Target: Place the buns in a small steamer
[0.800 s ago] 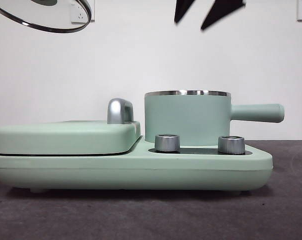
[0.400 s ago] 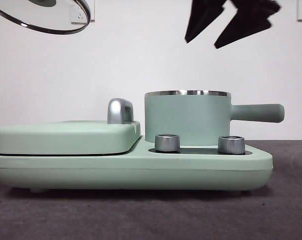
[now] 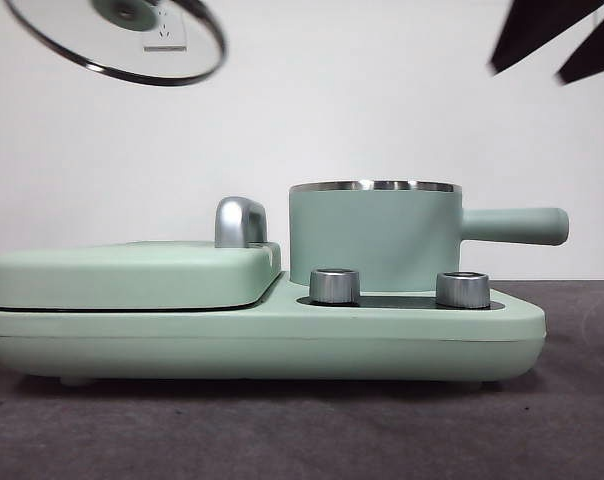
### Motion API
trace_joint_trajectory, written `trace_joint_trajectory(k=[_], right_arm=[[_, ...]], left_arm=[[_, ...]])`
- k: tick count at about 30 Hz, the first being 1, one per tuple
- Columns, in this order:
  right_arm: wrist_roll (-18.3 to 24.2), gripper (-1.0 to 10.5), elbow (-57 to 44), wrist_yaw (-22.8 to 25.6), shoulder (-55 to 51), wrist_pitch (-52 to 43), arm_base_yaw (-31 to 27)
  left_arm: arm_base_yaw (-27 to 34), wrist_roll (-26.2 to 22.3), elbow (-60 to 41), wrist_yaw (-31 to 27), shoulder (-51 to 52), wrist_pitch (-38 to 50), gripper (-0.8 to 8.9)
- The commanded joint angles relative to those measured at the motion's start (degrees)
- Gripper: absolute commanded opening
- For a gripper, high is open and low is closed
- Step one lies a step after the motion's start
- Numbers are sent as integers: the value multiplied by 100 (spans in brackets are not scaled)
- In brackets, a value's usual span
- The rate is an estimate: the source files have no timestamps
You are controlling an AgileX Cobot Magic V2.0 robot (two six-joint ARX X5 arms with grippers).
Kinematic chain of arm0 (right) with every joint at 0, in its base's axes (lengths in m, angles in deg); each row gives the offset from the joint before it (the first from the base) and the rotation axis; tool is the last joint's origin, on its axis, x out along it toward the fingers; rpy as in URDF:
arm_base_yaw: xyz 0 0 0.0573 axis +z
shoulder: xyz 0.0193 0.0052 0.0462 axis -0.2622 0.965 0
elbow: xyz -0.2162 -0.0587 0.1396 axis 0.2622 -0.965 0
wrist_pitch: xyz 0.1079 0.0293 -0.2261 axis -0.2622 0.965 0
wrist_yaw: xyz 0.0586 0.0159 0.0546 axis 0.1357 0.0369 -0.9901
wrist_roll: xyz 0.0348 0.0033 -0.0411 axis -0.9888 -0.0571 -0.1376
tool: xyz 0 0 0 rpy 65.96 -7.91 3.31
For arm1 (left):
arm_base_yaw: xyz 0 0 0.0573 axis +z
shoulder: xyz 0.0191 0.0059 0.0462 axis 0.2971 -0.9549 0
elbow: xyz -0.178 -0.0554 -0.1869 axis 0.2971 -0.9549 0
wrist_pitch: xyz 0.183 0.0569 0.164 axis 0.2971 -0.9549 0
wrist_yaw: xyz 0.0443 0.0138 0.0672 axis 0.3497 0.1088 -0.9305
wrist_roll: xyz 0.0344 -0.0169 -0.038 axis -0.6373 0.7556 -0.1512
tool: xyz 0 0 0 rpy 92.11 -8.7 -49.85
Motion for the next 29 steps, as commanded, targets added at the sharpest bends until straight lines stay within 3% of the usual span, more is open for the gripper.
trace_joint_trajectory(k=[1,7,14,19,29], right_arm=[[-107,351,20,28,-341,452,37],[-144,351,20,31,-1023,1088,37],[-555,351,20,24,-1421,1147,37],[-824,351,20,15,-1451,1150,37],[-857,351,20,-4,-1447,1145,37]], left_arm=[[-317,192,98,59,-219,461,15],[-933,273,98,55,-796,1270,15],[-1412,286,98,50,-1561,2365,15],[-1578,267,98,7,-2057,3211,15],[-1631,181,101,-24,-2855,4524,15]])
